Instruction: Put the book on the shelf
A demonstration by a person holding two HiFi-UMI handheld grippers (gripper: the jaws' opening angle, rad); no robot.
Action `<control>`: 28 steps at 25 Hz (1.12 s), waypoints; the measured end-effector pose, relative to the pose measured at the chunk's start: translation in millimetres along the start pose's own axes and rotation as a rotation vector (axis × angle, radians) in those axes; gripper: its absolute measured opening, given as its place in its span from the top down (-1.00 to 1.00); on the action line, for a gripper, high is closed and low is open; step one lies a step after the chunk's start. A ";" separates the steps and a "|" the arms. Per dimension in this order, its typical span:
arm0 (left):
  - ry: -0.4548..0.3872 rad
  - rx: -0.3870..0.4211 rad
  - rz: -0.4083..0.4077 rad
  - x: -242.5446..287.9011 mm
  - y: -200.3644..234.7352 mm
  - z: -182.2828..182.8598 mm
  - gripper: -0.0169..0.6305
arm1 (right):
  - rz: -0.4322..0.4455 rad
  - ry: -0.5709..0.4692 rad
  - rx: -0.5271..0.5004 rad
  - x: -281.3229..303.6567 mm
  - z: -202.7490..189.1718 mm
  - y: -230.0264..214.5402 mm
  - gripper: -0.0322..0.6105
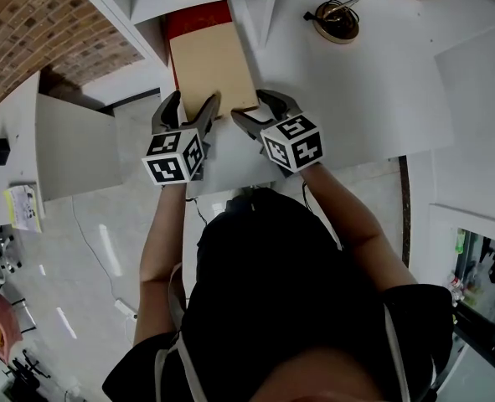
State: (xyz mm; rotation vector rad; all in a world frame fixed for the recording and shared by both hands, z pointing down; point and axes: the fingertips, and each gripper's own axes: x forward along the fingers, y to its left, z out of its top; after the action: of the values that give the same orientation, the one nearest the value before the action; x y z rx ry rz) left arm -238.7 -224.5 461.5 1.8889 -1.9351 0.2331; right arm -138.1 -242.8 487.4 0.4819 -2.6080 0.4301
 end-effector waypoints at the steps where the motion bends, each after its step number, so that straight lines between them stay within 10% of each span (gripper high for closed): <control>1: -0.007 -0.004 0.000 -1.1 0.5 1.7 -0.10 | -0.002 0.000 -0.001 1.9 1.7 -1.0 -0.06; 28: -0.018 -0.021 0.063 -5.6 27.8 -2.5 -0.16 | -0.042 -0.001 -0.020 44.9 32.7 -13.7 -0.04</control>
State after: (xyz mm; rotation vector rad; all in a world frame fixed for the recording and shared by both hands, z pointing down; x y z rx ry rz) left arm -265.6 -216.7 466.2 1.8246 -2.0029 0.2150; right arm -182.4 -278.8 484.2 0.5294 -2.5957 0.3900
